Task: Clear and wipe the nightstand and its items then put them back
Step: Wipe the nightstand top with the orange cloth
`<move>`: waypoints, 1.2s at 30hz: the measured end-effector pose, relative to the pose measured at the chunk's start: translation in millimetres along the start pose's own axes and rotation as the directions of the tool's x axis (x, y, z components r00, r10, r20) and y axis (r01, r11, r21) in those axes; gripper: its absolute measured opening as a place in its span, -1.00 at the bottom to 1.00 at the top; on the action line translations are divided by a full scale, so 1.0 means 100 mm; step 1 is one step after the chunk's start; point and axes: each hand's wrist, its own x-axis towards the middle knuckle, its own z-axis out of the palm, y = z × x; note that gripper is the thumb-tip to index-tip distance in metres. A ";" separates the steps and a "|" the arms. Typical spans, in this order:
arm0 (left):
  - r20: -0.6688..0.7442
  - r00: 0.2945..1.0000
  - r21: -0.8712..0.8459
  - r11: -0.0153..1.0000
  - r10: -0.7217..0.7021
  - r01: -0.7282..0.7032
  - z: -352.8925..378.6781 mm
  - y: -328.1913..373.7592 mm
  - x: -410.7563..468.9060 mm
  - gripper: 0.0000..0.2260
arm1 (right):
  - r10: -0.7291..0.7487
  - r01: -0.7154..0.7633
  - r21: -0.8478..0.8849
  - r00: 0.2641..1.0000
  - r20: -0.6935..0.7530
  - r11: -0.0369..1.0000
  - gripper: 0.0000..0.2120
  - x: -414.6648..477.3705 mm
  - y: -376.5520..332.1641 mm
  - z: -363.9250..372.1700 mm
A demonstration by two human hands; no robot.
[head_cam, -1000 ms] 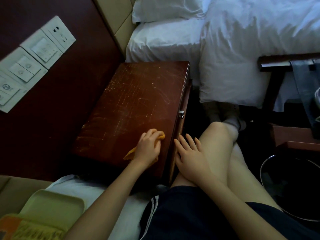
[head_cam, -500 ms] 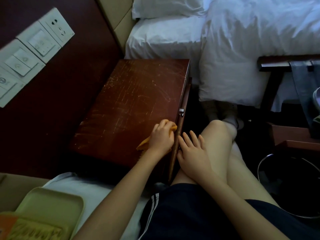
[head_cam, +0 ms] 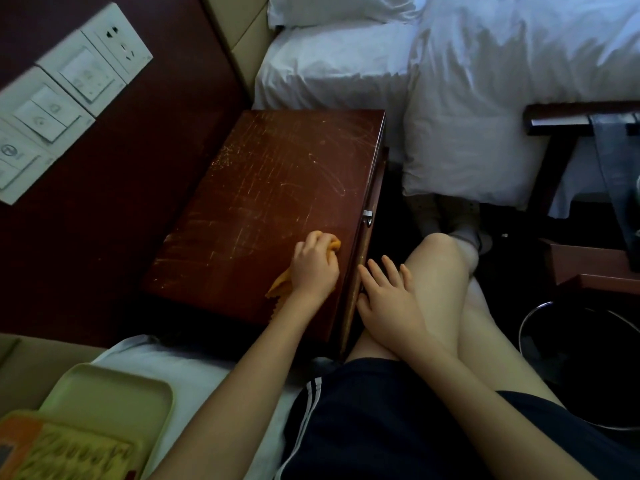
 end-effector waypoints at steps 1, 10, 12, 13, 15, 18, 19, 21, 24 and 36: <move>0.021 0.999 0.000 0.999 0.048 -0.048 0.02 0.03 -0.05 -0.74 | 0.001 -0.001 -0.002 1.000 0.001 1.000 -0.50 0.00 0.00 0.00; 0.087 0.981 0.015 0.984 0.175 -0.177 -0.16 -0.43 -0.81 -0.70 | -0.009 0.009 -0.010 1.000 0.005 1.000 -0.50 0.00 0.02 0.03; 0.035 0.998 0.023 0.999 0.049 -0.049 -0.26 -0.58 -0.79 -0.71 | -0.027 0.027 -0.019 1.000 0.013 0.999 -0.50 0.01 0.02 0.04; 0.007 1.000 0.022 1.000 -0.018 0.018 -0.30 -0.64 -0.75 -0.73 | -0.035 0.035 -0.020 0.999 0.016 0.999 -0.50 0.01 0.02 0.05; -0.048 0.990 0.009 0.991 -0.130 0.131 -0.36 -0.69 -0.64 -0.76 | -0.048 0.048 -0.031 0.999 0.022 0.998 -0.50 0.03 0.02 0.05; -0.099 0.976 0.018 0.980 -0.196 0.199 -0.33 -0.61 -0.58 -0.76 | -0.076 0.077 -0.034 0.996 0.040 0.996 -0.50 0.03 0.02 0.07; -0.100 0.977 0.028 0.981 -0.187 0.191 -0.31 -0.57 -0.58 -0.76 | -0.090 0.091 -0.024 0.995 0.044 0.996 -0.50 0.02 0.02 0.07; -0.083 0.989 0.043 0.991 -0.123 0.127 -0.27 -0.51 -0.64 -0.75 | -0.125 0.125 -0.007 0.991 0.047 0.992 -0.50 0.02 0.02 0.07; 0.020 0.999 0.042 0.999 0.031 -0.032 -0.24 -0.52 -0.77 -0.72 | -0.181 0.182 -0.003 0.982 0.060 0.983 -0.50 0.02 0.00 0.06; -0.118 0.971 -0.199 0.963 -0.210 0.184 -0.93 -1.47 -0.86 -0.79 | -0.521 0.516 0.072 0.847 0.103 0.853 -0.48 0.19 -0.81 0.24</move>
